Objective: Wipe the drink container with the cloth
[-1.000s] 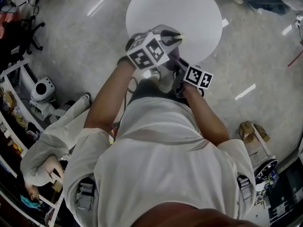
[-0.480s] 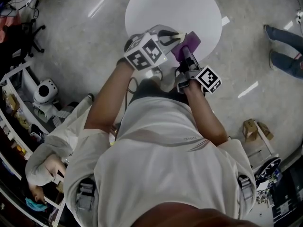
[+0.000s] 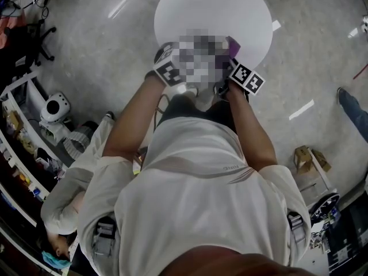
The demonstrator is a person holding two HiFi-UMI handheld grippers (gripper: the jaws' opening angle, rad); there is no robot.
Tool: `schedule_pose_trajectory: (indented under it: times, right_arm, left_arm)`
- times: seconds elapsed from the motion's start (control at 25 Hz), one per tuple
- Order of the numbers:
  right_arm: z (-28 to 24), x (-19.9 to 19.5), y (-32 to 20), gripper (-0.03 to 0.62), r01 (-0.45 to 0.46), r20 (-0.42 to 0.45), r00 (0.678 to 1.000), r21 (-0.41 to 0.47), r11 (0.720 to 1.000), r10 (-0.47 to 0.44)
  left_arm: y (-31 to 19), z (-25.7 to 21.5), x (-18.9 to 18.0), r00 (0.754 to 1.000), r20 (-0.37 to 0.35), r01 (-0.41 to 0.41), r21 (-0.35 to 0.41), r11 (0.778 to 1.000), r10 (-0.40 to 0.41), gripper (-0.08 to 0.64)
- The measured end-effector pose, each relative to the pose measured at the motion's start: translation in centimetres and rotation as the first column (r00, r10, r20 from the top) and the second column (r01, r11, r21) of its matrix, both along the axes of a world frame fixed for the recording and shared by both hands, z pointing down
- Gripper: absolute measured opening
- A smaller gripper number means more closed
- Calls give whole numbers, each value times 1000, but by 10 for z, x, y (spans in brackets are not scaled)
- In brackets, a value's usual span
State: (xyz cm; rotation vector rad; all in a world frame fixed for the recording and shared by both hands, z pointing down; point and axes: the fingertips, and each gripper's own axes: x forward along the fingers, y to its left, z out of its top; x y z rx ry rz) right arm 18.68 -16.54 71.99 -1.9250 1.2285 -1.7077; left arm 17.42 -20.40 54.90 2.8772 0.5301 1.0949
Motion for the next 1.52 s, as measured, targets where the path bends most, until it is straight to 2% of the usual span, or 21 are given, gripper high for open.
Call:
schedule_pose_trajectory:
  times: [0.08, 0.2, 0.28, 0.36, 0.44, 0.56, 0.68, 0.8, 0.92, 1.0, 1.12, 1.28, 1.4, 1.44, 1.52]
  right_arm:
    - [6, 0, -3, 104, 36, -31, 999, -38, 999, -37]
    - [5, 1, -3, 104, 73, -30, 997, -51, 996, -74]
    - [-13, 12, -2, 106, 95, -54, 994, -15, 995, -96]
    - [-44, 26, -4, 106, 179, -121, 978, 62, 982, -171]
    - [-80, 38, -8, 106, 339, -225, 924, 107, 935, -310]
    - [-129, 58, -15, 106, 534, -365, 801, 78, 842, -474]
    - [-158, 62, -26, 106, 655, -406, 704, 55, 754, -583]
    - [-163, 47, -39, 106, 753, -416, 601, 11, 657, -682]
    - [-151, 32, -40, 106, 800, -418, 516, -75, 595, -747]
    - [-142, 24, -38, 104, 809, -416, 493, -105, 578, -765]
    - [-124, 22, -38, 104, 811, -394, 495, -111, 575, -774]
    - [-87, 23, -41, 104, 819, -366, 462, -172, 547, -808]
    - [-54, 23, -40, 103, 817, -330, 462, -203, 540, -823]
    - [-44, 22, -39, 103, 819, -324, 450, -223, 529, -832]
    - [-28, 21, -37, 103, 827, -324, 387, -291, 480, -863]
  left_arm:
    - [-2, 0, -2, 1000, 1, 6, -8, 1000, -6, 60]
    - [-3, -1, -5, 1000, 5, 13, -12, 1000, -13, 60]
    - [-3, -2, -5, 1000, 7, 16, -11, 1000, -15, 60]
    - [-2, -2, -5, 1000, 7, 17, -9, 1000, -17, 61]
    - [-2, -2, -6, 1000, 7, 20, -9, 1000, -20, 61]
    - [-3, -2, -6, 1000, 6, 29, -12, 999, -29, 61]
    - [0, -1, -6, 999, 8, 36, -11, 999, -36, 61]
    - [-1, 0, -5, 999, 11, 40, -8, 999, -39, 61]
    - [2, -1, -5, 999, 16, 40, -4, 999, -40, 61]
    - [3, -1, -5, 999, 20, 37, 2, 999, -37, 61]
    - [2, 2, -4, 999, 26, 40, 10, 999, -40, 61]
    - [-2, 5, -3, 998, 25, 50, 4, 999, -50, 61]
    - [-3, 3, -1, 998, 25, 55, 0, 999, -55, 61]
    - [-3, 3, -1, 998, 25, 55, -3, 998, -55, 61]
    - [-2, 2, -1, 998, 25, 56, -8, 998, -56, 61]
